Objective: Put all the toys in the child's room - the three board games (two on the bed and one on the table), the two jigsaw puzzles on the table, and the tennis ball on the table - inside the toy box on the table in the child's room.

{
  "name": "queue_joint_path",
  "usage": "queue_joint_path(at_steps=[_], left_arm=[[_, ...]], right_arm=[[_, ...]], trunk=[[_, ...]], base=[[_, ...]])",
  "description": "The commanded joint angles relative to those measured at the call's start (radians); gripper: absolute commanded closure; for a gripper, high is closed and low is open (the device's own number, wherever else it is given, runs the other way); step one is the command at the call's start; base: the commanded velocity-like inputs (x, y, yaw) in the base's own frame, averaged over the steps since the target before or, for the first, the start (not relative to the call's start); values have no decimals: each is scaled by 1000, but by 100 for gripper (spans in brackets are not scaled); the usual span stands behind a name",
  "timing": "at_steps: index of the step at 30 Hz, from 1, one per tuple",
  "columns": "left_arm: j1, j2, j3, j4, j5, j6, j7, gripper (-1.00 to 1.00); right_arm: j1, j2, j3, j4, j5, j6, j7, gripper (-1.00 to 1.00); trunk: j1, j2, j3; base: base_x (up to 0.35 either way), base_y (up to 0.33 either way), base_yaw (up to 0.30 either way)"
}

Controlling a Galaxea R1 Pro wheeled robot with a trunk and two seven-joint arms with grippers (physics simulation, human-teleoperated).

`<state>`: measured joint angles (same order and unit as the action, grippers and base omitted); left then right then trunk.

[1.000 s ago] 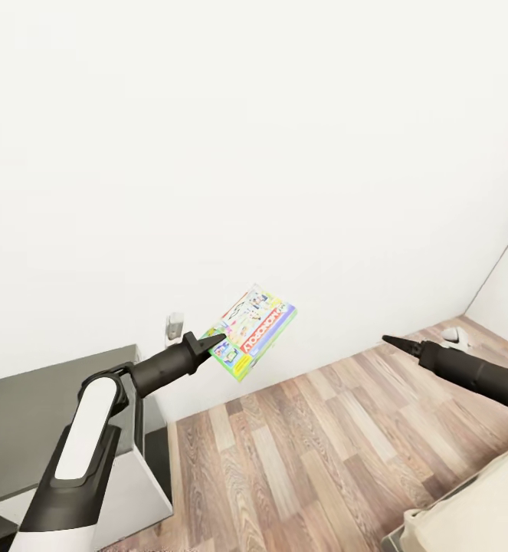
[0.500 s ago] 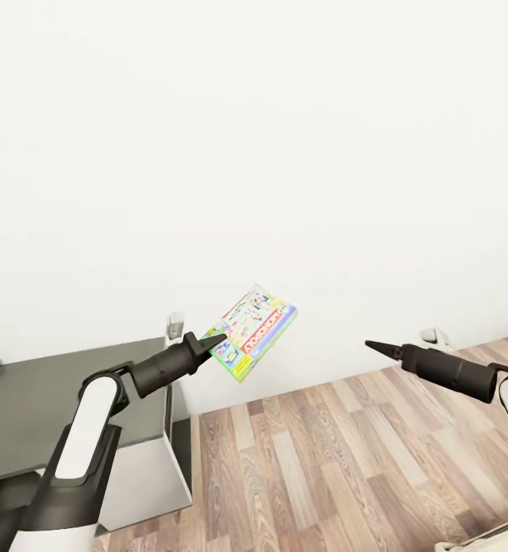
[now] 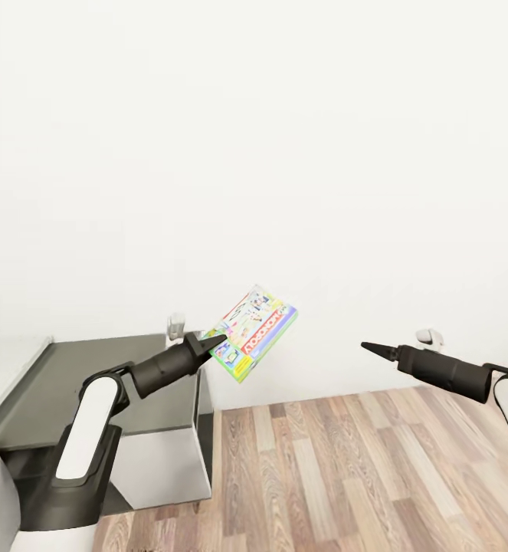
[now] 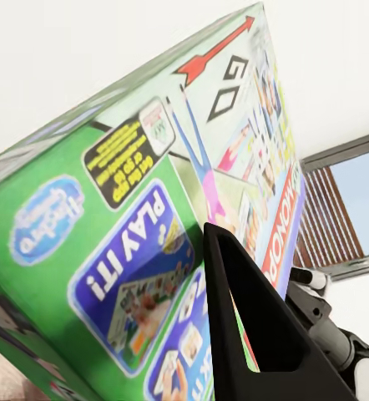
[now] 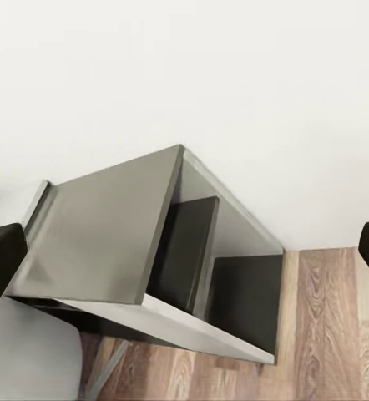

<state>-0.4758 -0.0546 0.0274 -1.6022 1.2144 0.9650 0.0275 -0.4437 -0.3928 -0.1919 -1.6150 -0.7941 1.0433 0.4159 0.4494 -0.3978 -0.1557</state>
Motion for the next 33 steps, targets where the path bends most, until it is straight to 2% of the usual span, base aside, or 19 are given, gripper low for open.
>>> queue_joint_path(at_steps=[1, 14, 26, 29, 33], left_arm=[[-1, -1, 2, 0, 8, 6, 3, 100], [-2, -3, 1, 1, 4, 6, 7, 100], [-1, -5, -8, 7, 0, -9, 10, 100], [3, -6, -10, 10, -1, -44, 7, 100], [10, -9, -29, 18, -9, -108, 4, 100]], right_arm=[[-1, 0, -1, 0, 9, 4, 10, -100], [0, 1, 2, 0, 9, 4, 10, -100], [1, 2, 41, 0, 8, 4, 11, -100], [3, 4, 46, 0, -15, 4, 12, -100], [9, 3, 50, 0, -86, 4, 12, -100]], trunk=[[1, -2, -2], [1, -2, -1], [1, -2, -1], [1, -2, -1], [1, -2, -1]], base=[[0, 0, 283], [0, 0, 285], [0, 0, 285], [0, 0, 285], [0, 0, 285]])
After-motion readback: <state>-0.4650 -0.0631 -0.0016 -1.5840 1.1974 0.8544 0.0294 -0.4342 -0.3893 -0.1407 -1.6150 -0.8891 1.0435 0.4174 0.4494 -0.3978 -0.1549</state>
